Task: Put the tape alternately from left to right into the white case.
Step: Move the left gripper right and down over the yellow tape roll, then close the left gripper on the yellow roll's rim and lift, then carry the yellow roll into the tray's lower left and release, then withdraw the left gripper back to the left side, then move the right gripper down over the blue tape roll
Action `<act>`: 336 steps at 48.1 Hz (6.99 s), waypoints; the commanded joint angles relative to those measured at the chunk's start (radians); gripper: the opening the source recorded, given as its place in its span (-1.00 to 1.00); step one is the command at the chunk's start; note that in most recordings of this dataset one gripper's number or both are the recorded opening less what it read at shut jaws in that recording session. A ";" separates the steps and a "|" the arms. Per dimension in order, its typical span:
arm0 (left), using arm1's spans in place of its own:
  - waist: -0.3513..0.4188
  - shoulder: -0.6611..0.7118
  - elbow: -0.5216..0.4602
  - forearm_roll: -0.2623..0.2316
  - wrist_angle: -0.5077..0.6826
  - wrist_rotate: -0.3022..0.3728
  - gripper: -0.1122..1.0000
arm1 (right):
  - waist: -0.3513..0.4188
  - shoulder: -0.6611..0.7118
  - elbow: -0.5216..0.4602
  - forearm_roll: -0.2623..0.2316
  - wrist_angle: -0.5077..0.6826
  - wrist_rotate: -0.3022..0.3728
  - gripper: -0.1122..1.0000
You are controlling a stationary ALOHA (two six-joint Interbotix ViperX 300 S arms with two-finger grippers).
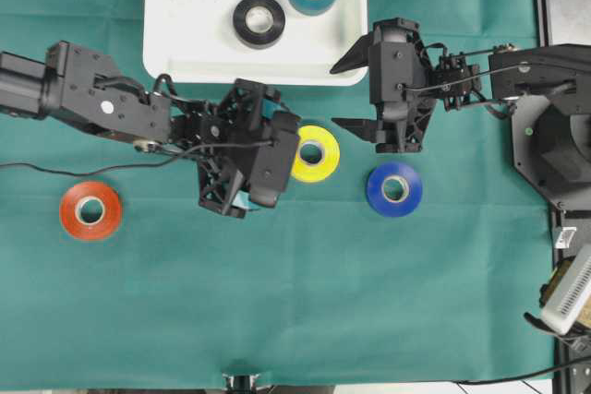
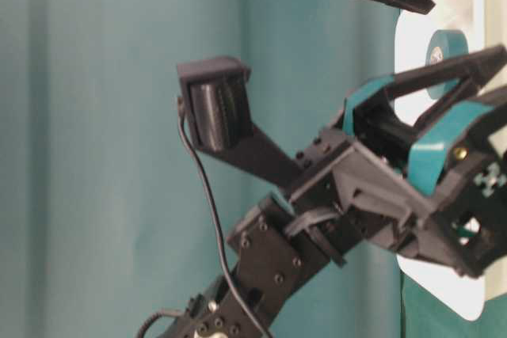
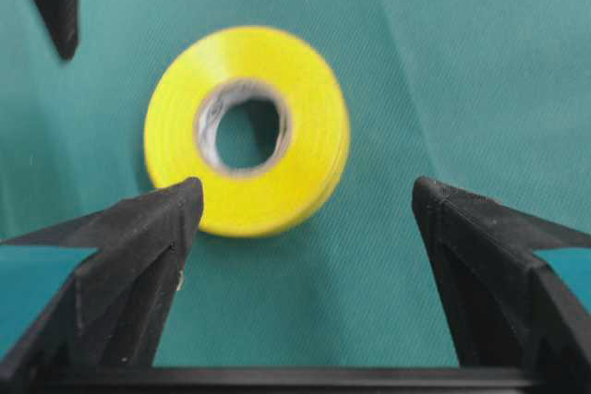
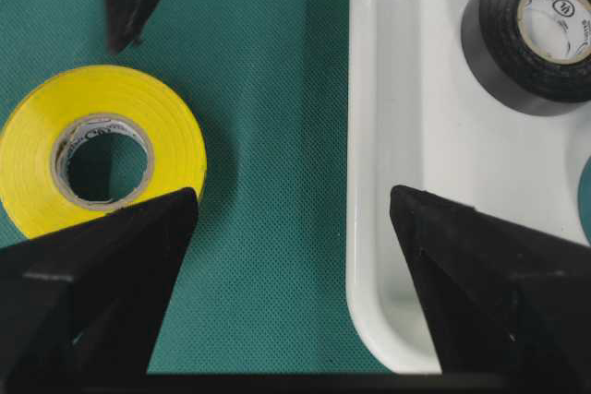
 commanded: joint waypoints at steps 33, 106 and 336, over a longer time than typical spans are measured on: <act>0.000 0.133 -0.179 0.003 0.097 0.097 0.90 | 0.000 -0.018 0.011 0.005 -0.028 0.002 0.70; -0.015 0.083 -0.146 0.003 0.161 0.104 -0.31 | 0.000 -0.017 0.015 0.006 -0.041 0.002 0.70; 0.063 -0.508 0.502 -0.002 0.041 -0.184 1.00 | 0.031 -0.025 0.037 0.006 -0.057 0.005 0.70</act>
